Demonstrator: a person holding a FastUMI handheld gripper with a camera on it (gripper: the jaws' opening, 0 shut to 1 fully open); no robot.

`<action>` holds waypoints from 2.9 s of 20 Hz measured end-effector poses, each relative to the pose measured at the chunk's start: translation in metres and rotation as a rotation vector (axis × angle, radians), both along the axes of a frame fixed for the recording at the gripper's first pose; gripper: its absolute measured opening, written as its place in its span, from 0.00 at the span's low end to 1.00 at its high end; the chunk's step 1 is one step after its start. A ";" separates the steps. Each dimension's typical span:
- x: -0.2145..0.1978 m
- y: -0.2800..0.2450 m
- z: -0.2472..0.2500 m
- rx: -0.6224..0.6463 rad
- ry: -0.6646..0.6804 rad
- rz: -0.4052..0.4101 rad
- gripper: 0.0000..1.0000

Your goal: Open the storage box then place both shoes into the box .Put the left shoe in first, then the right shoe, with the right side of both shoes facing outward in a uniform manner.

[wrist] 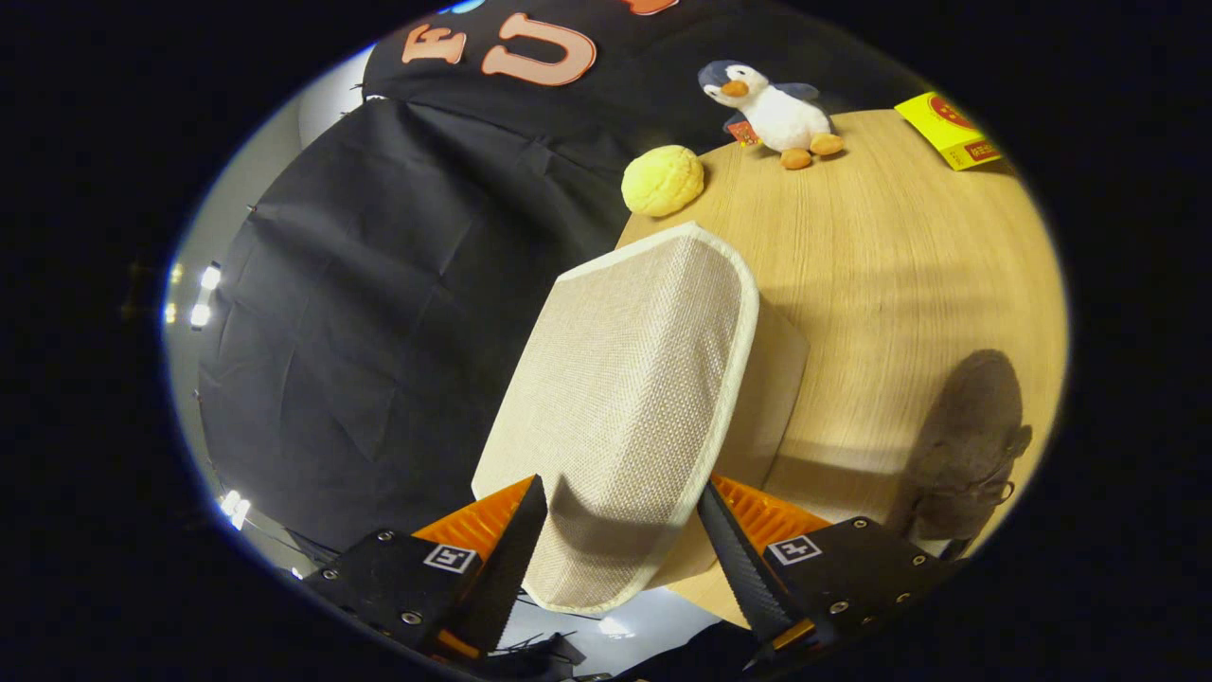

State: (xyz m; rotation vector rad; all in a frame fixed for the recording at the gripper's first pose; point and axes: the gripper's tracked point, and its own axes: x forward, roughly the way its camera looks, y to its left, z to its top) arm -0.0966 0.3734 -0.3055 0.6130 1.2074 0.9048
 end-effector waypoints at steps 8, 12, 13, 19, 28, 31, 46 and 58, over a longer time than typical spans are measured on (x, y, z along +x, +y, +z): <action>-0.002 0.000 0.017 0.107 0.081 -0.027 0.85; -0.011 -0.006 0.067 0.235 0.093 -0.049 0.73; -0.012 -0.005 0.079 0.253 0.084 -0.049 0.71; 0.004 0.011 0.136 0.252 -0.055 -0.115 0.32; 0.010 0.094 0.197 0.223 -0.150 -0.114 0.15; 0.005 0.137 0.214 0.241 -0.158 -0.112 0.15; -0.022 0.324 0.149 0.008 -0.189 -0.010 0.16; 0.006 0.282 0.127 -0.055 -0.269 -0.025 0.66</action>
